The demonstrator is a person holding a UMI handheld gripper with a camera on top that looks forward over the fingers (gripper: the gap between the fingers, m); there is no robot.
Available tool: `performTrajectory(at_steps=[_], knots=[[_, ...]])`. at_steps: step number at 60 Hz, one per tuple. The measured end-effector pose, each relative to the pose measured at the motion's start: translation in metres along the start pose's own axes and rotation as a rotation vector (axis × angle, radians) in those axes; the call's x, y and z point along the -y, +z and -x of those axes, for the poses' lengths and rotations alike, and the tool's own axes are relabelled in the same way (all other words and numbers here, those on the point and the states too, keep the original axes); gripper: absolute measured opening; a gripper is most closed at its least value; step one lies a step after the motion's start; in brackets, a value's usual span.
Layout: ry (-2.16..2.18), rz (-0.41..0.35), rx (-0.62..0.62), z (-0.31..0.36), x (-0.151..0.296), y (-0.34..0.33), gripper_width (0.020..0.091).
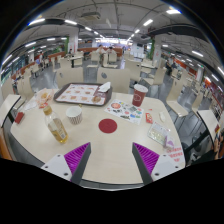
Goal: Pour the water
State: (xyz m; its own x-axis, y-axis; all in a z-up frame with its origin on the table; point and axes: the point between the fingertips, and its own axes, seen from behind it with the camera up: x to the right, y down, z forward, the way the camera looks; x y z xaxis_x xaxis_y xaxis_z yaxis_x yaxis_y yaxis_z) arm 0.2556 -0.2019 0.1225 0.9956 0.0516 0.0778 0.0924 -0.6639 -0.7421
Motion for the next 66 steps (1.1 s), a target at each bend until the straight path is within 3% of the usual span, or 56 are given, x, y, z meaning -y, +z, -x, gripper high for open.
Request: performTrajectory(at_steps=[14,24,35,46,50,55,59,66], knots=[[0.002,0.035,-0.013,0.046,-0.041,-0.003,0.0845],[0.019,0.043,0.012,0.117,-0.060,-0.007,0.0852],[0.098,-0.068,0.057,0.197,-0.027,0.019,0.0850],[0.142,-0.185,0.013,0.214,0.019,0.082,0.0842],[0.151,-0.213,-0.006,0.211,0.030,0.101,0.0803],[0.157,-0.231,-0.011,0.212,0.035,0.121,0.0691],[0.161,-0.257,-0.006,0.214,0.040,0.129,0.0522],[0.129,-0.296,-0.029,0.214,0.045,0.132,0.0459]])
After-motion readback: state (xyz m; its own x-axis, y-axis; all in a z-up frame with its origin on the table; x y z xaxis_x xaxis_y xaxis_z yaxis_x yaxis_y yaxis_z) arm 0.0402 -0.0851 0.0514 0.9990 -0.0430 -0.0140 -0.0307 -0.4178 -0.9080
